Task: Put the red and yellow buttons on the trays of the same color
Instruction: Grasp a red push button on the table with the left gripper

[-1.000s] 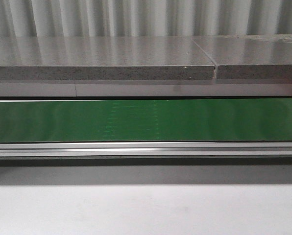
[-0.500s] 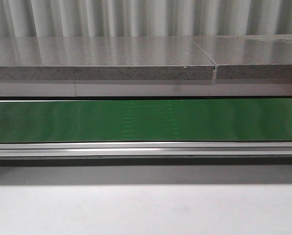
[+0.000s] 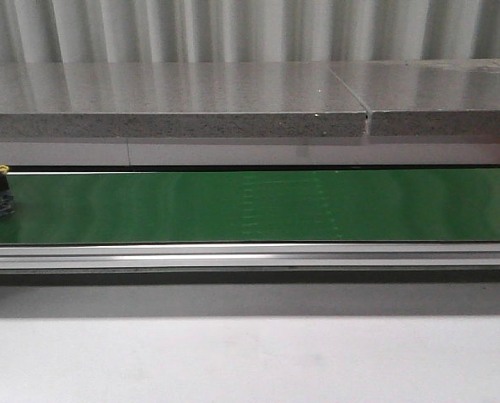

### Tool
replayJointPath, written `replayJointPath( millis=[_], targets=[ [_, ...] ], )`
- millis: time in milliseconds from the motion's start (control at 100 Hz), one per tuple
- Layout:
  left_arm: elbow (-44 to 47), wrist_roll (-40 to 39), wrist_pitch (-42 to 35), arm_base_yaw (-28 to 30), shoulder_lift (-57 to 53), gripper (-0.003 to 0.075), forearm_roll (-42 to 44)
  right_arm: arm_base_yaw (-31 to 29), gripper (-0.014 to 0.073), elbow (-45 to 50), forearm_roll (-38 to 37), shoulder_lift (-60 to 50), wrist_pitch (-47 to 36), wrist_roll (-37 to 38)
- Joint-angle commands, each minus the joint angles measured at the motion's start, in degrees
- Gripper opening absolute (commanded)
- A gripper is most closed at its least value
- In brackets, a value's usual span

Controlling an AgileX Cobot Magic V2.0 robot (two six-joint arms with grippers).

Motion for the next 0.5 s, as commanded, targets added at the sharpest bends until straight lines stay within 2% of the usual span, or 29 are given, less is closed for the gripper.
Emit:
replayJointPath(
  millis=[0, 70, 310, 490],
  targets=[
    [-1.2, -0.5, -0.5, 0.1, -1.6, 0.0478, 0.0, 0.0, -0.0067, -1.5, 0.6, 0.5, -3.7, -0.3],
    [-1.2, -0.5, -0.5, 0.1, -1.5, 0.0452, 0.0, 0.0, -0.0067, -1.5, 0.6, 0.5, -3.7, -0.3],
    [-1.2, -0.5, -1.4, 0.1, -1.5, 0.0254, 0.0, 0.0, -0.0067, -1.5, 0.6, 0.5, -3.7, -0.3],
    [-2.1, -0.4, -1.6, 0.1, -1.5, 0.0191, 0.0, 0.0, -0.0067, -1.5, 0.6, 0.5, -3.7, -0.3]
  ],
)
